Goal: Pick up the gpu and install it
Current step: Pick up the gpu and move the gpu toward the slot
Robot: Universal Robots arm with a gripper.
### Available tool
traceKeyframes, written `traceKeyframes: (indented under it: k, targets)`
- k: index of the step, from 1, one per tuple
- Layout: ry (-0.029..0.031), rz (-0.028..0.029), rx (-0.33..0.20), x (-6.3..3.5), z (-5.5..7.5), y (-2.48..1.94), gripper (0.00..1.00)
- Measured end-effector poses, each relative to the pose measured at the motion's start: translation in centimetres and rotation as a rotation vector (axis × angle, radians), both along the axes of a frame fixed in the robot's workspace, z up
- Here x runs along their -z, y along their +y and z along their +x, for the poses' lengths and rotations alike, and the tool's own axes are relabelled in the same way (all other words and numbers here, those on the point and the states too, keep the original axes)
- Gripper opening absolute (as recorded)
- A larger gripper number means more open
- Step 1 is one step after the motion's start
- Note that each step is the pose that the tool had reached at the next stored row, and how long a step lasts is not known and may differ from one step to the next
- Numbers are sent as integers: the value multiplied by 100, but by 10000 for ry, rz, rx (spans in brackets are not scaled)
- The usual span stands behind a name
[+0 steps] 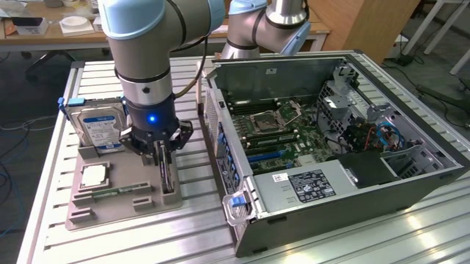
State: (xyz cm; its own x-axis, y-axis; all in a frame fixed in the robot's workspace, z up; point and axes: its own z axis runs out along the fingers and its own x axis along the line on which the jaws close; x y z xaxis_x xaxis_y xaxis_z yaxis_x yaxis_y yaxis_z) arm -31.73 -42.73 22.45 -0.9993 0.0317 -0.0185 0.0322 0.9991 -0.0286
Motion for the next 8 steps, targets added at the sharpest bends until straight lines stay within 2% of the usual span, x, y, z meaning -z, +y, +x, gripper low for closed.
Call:
traceKeyframes:
  k: [1, 6, 7, 8]
  targets:
    - [0, 0, 0, 0, 0, 0, 34]
    - [1, -1, 0, 0, 0, 0, 33]
    - [1, -1, -1, 0, 0, 0, 26]
    - [1, -1, 0, 0, 0, 0, 26]
